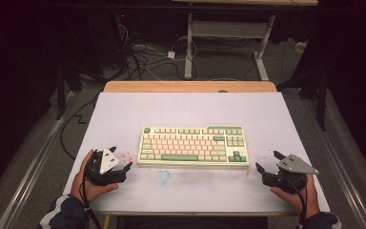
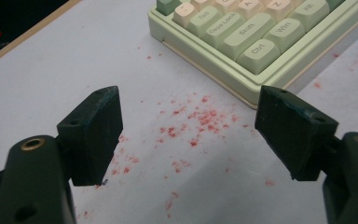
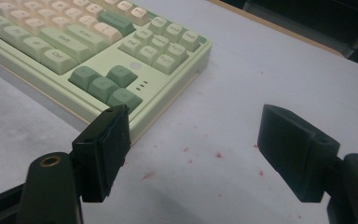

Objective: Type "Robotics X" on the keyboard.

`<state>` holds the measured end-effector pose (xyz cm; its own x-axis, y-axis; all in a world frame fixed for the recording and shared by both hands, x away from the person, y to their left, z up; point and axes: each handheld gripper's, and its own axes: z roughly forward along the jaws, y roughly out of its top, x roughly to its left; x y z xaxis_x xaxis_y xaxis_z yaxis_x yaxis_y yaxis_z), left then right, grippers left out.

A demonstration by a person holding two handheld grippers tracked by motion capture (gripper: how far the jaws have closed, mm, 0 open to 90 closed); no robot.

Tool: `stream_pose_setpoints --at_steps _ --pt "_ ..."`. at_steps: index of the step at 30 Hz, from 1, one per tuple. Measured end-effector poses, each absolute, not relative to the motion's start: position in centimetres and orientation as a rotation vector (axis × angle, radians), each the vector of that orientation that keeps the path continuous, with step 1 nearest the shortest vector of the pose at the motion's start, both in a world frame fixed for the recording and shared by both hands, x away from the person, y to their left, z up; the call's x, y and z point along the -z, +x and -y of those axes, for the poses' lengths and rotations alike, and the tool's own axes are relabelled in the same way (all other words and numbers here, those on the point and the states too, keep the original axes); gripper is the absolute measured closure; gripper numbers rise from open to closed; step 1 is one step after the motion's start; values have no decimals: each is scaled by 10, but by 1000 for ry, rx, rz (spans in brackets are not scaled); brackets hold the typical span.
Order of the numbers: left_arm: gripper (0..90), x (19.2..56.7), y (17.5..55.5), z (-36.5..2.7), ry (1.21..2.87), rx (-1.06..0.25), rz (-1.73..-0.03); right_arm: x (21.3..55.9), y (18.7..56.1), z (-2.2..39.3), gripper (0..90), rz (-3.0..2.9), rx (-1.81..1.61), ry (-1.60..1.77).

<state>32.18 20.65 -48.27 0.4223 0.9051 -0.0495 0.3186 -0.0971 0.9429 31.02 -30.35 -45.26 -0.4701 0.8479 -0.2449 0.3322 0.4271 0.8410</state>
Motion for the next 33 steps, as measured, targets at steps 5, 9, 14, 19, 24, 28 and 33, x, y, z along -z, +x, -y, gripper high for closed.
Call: stream_pose_setpoints --at_steps 5,9,14,19,24,28,33 --pt "217 482 331 -194 1556 -663 -1083 452 316 301 246 -1982 -976 1003" --pt "228 478 340 -188 1574 -624 -1080 449 321 299 260 -1977 -983 1000" --pt "235 471 348 -181 1575 -604 -1075 441 327 289 357 -2016 -1052 967" --pt "236 463 358 -171 1572 -583 -1069 431 333 270 625 -2075 -1069 896" --pt "245 456 366 -160 1564 -567 -1057 425 343 255 818 -2137 -1091 851" --pt "244 452 371 -151 1565 -553 -1047 425 352 243 900 -2194 -1094 818" --pt "245 451 377 -140 1586 -536 -1036 427 363 225 900 -2252 -1083 782"
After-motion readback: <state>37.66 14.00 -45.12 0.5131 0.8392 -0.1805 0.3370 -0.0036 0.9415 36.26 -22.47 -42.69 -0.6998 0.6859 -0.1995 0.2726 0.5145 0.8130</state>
